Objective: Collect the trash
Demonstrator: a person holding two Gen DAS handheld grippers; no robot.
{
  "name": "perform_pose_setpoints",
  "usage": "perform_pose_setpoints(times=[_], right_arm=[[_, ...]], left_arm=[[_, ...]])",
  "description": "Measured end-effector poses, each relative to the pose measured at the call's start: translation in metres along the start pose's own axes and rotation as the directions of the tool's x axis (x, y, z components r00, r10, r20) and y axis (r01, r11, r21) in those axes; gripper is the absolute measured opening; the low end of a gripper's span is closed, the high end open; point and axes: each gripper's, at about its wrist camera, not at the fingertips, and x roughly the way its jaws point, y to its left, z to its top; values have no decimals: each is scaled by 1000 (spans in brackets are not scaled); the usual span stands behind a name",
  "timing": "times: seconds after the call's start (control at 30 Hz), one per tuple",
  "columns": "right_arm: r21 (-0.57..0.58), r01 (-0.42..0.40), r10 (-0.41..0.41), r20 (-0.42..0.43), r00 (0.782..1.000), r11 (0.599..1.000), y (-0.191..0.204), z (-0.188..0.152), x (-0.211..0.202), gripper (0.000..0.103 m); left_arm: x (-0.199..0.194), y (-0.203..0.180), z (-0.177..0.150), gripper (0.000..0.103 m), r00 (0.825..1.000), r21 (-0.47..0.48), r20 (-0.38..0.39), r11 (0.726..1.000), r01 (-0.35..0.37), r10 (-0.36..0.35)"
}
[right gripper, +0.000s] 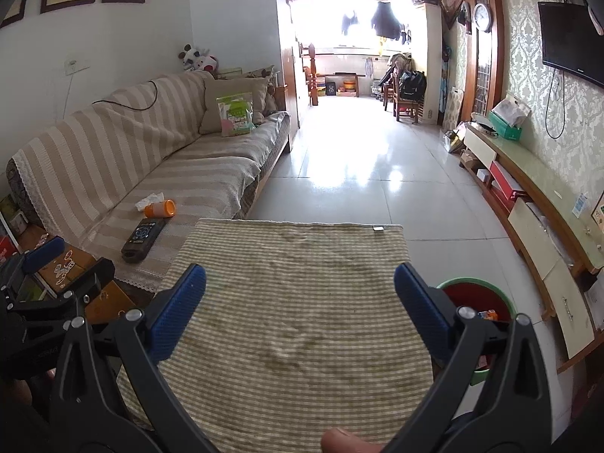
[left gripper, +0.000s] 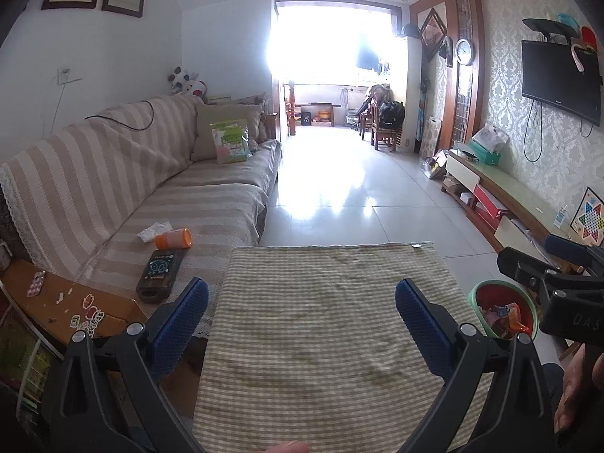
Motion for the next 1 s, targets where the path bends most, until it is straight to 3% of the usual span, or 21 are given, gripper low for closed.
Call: perform_pose_setpoints(times=[0.33,1.0], right_arm=[[17,17,-18,34,999,1000,-7,1,-17,98],[33,34,-36,64,997,999,-14,0,-28,98]], left_arm=[[-12,-17,3,95,998,23,15,998,61,-61],[-20,-23,12,95,997,21,40,998,62,-63]])
